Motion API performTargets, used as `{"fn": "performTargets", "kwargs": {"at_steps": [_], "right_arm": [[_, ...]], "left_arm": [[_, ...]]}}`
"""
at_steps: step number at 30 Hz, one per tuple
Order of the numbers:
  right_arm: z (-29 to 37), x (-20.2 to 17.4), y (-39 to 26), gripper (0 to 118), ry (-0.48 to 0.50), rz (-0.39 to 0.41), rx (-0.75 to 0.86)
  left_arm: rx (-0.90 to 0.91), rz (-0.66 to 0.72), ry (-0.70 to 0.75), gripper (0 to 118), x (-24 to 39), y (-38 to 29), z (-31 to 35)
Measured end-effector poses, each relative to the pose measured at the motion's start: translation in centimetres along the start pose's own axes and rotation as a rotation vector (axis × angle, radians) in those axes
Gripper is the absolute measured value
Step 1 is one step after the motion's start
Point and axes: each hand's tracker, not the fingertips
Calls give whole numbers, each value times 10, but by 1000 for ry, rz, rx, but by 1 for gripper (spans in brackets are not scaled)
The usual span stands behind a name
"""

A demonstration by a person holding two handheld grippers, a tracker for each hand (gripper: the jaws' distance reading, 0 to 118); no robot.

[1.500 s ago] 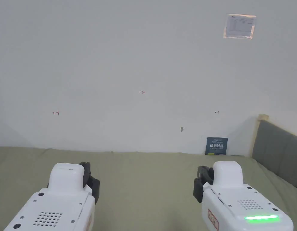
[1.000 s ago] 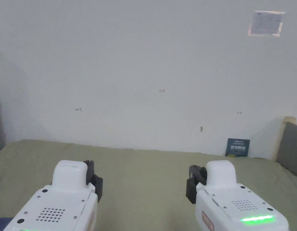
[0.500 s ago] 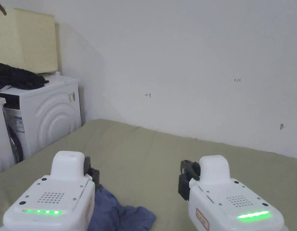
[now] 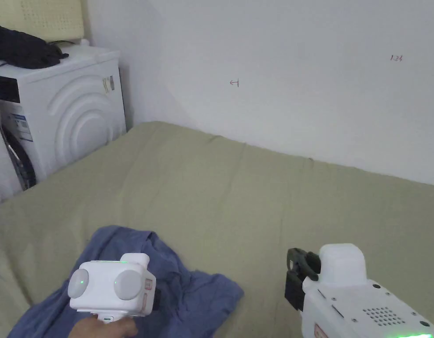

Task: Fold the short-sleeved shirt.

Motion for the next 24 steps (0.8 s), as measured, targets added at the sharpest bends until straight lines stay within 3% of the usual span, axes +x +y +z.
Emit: {"fn": "performTargets", "kwargs": {"at_steps": [1, 2, 4, 14, 17, 18, 21, 22, 24], "right_arm": [[-6, 2, -3, 5, 2, -5, -14], [-12, 3, -6, 5, 2, -11, -23], [-20, 6, -11, 5, -3, -22, -32], [-30, 16, -22, 5, -25, -26, -62], [-27, 20, -25, 5, -34, -28, -73], [-25, 21, -26, 5, -36, -26, -72], [-22, 24, -27, 5, -44, -38, -64], [-20, 25, -26, 5, -43, -49, -60], [-17, 26, -26, 5, -39, -64, -54]], "left_arm": [[9, 0, -9, 11, 1, -1, -1], [13, 4, -19, 36, 1, -1, -3], [29, 21, -36, 118, 2, 1, -11], [-112, -4, 22, 113, 39, -15, -98], [-23, -66, 79, 108, 41, -16, -84], [-20, -64, 69, 99, 41, -16, -79], [2, -73, 67, 20, 36, -12, -68], [1, -70, 83, 5, 35, -11, -69], [-8, -66, 48, 5, 30, -15, -71]]}}
